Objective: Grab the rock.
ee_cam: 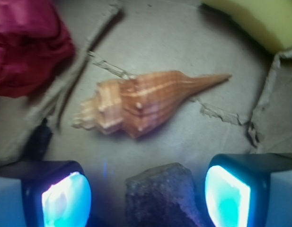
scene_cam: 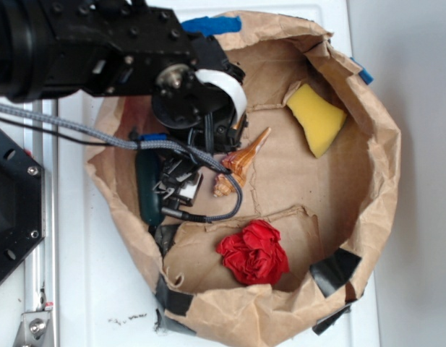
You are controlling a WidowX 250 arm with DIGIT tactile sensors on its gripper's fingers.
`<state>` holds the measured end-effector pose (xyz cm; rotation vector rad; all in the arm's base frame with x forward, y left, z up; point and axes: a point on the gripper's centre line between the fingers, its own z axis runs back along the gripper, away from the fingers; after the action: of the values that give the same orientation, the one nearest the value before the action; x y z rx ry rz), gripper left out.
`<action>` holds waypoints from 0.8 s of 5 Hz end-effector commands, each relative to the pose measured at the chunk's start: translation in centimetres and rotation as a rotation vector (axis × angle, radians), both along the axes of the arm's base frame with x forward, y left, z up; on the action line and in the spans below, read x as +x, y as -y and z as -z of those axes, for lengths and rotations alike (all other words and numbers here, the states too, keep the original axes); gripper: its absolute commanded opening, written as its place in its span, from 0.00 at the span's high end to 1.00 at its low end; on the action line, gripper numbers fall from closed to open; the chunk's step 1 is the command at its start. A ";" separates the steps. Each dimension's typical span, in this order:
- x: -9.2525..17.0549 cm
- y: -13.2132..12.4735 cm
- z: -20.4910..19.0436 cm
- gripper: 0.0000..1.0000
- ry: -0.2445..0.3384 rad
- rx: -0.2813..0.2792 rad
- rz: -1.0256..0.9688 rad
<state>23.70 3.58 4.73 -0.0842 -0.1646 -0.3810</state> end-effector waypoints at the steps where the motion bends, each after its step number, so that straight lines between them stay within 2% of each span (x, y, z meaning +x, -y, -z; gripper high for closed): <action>1: 1.1 0.4 1.6 0.00 0.040 0.071 -0.046; 2: 0.8 0.5 1.8 0.00 0.027 0.072 -0.028; 3: 0.4 0.8 2.7 0.00 -0.039 0.086 -0.014; 4: 0.0 1.3 3.1 0.00 -0.072 0.088 0.006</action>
<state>23.75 3.35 1.62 -0.0107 -0.0784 -0.3605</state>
